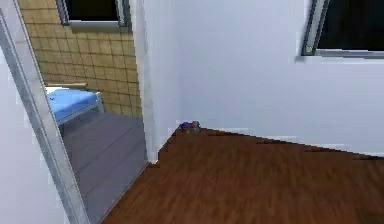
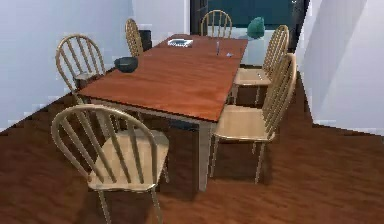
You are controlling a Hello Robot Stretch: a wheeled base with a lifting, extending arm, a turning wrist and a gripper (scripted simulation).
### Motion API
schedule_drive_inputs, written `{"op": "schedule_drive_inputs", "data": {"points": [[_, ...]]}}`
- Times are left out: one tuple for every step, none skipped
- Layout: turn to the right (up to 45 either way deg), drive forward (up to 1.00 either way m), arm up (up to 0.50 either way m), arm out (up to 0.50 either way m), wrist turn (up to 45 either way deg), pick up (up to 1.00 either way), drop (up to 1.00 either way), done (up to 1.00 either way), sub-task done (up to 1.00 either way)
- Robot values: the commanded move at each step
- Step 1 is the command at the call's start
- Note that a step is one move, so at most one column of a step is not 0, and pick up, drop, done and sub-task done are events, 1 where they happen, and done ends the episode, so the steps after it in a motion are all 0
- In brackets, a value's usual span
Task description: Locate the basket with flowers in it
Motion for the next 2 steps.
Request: {"op": "schedule_drive_inputs", "data": {"points": [[18.0, 0.00, 0.00, 0.00, 0.0, 0.00, 0.00, 0.00, 0.00], [0.0, 1.00, 0.00, 0.00, 0.0, 0.00, 0.00, 0.00, 0.00]]}}
